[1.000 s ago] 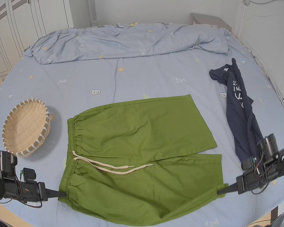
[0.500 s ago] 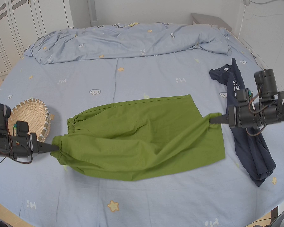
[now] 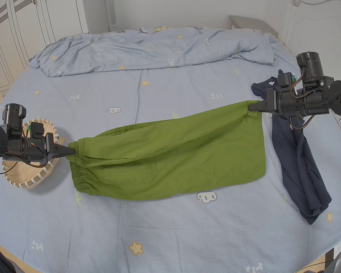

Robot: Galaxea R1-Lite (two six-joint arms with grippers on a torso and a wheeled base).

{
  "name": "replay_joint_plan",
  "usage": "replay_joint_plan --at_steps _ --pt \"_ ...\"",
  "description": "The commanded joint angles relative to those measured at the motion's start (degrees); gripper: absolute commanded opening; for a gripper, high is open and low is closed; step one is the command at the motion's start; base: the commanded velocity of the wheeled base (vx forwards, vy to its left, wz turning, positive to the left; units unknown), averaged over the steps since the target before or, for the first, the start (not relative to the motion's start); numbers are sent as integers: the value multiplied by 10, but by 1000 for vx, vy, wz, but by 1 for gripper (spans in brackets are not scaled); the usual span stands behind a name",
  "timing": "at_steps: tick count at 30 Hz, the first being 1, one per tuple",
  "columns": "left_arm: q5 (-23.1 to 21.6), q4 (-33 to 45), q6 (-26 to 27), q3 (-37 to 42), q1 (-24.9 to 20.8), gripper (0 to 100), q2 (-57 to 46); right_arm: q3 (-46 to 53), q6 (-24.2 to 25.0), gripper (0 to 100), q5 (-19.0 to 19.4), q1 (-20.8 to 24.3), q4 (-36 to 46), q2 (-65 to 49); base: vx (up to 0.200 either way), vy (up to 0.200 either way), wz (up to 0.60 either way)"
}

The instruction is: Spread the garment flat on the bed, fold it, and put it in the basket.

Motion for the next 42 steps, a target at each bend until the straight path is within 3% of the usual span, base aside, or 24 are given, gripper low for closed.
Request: replay_joint_plan --at_steps 1,26,42 --pt "0 -1 -1 -10 7 0 31 -17 -2 0 0 -2 0 16 0 0 0" --pt "0 -4 0 -17 17 0 33 -96 -12 0 0 -15 0 91 0 0 0" --pt "4 -22 3 -20 17 0 48 -95 -19 0 0 -16 -3 106 0 0 0"
